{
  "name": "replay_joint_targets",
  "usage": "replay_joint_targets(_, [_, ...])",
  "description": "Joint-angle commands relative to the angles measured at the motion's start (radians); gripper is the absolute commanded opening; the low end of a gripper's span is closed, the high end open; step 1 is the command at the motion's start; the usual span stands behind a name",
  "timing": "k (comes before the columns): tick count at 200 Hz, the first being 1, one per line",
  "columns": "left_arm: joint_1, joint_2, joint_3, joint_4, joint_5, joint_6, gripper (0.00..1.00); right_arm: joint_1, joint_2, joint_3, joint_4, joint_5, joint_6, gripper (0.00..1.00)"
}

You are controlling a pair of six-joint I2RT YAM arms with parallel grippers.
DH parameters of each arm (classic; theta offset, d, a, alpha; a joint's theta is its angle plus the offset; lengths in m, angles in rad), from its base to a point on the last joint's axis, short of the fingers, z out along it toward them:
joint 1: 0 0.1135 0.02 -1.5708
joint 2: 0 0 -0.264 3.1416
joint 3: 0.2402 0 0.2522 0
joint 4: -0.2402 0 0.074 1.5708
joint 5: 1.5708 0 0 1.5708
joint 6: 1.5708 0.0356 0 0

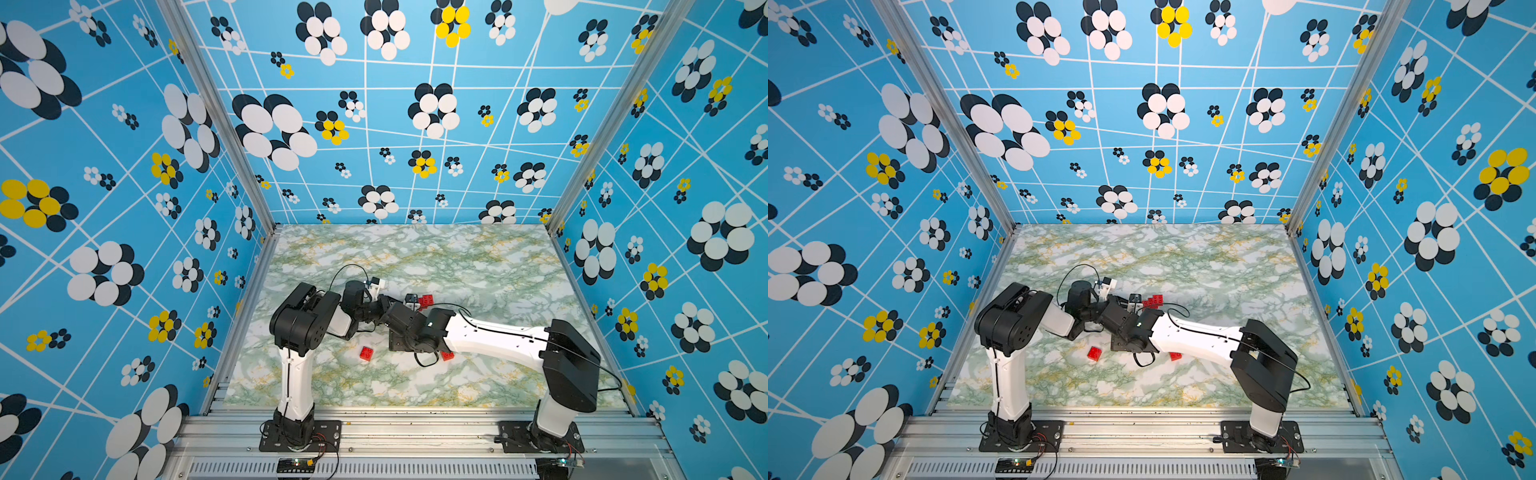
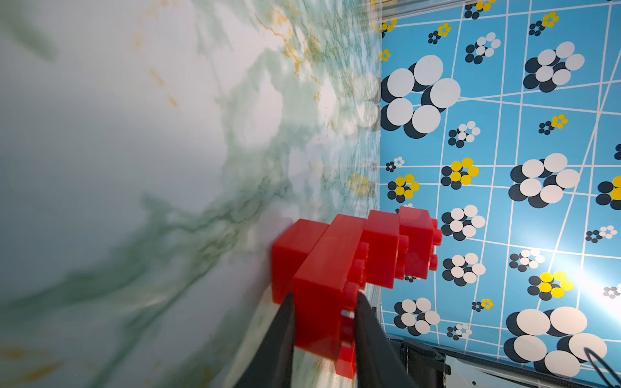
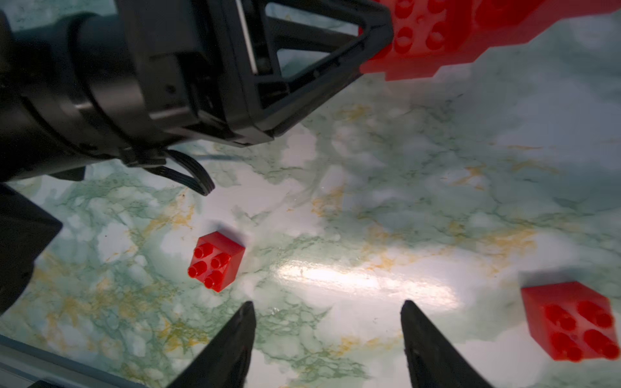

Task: Assemble the letter v with lego
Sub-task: Move the lego brick at the center of the board.

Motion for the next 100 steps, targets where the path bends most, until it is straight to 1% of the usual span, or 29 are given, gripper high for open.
replay_joint_targets(1, [0.025,0.028,0.012,-0.067,0.002,0.045,0.24,0.029,0.071,0.067,0.046,-0.027,0.051,0.68])
replay_joint_targets(23, [0.04,0.028,0.014,-0.076,0.013,0.054,0.24,0.051,0.134,0.104,0.071,-0.047,0.056,0.68])
replay_joint_targets(54, [0.055,0.019,0.009,-0.093,0.026,0.069,0.24,0.067,0.175,0.116,0.126,-0.055,0.07,0.67])
replay_joint_targets(100, [0.068,0.004,0.0,-0.098,0.034,0.074,0.24,0.076,0.264,0.209,0.11,-0.083,0.059,0.67])
